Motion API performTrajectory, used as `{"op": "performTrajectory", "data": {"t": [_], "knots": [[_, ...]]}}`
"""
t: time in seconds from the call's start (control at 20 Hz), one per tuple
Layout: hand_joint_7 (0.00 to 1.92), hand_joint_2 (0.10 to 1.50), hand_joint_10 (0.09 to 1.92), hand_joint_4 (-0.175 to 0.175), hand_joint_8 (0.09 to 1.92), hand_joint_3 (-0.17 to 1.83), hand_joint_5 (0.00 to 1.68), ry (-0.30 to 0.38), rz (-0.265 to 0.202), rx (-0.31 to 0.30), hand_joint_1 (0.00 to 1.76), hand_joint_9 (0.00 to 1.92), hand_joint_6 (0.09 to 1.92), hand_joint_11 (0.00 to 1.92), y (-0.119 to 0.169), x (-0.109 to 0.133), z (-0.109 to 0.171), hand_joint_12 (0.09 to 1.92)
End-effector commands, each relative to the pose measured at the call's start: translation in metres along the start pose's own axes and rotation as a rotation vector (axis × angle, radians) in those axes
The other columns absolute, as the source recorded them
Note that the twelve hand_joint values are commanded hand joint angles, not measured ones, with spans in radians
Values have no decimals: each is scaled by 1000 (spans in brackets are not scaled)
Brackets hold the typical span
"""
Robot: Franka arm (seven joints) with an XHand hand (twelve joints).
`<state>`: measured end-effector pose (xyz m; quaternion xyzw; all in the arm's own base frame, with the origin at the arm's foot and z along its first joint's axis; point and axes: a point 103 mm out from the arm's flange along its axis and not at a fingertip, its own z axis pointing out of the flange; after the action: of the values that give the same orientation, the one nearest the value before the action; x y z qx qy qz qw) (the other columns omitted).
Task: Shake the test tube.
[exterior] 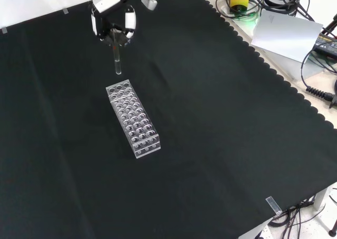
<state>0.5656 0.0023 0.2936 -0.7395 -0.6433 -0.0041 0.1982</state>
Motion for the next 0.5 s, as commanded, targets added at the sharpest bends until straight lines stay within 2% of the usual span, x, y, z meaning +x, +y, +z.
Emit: {"op": "performTrajectory", "data": {"t": [0.05, 0.2, 0.5], "knots": [[1324, 578, 707, -175, 703, 792, 1264, 29, -7, -31, 1323, 1581, 704, 1280, -14, 0, -21, 879], [1324, 578, 706, -175, 702, 793, 1265, 33, -12, -33, 1323, 1581, 703, 1281, -16, 7, -22, 878], [1326, 577, 706, -175, 700, 794, 1266, 29, -80, -27, 1323, 1581, 701, 1283, -17, 44, -16, 877]]}}
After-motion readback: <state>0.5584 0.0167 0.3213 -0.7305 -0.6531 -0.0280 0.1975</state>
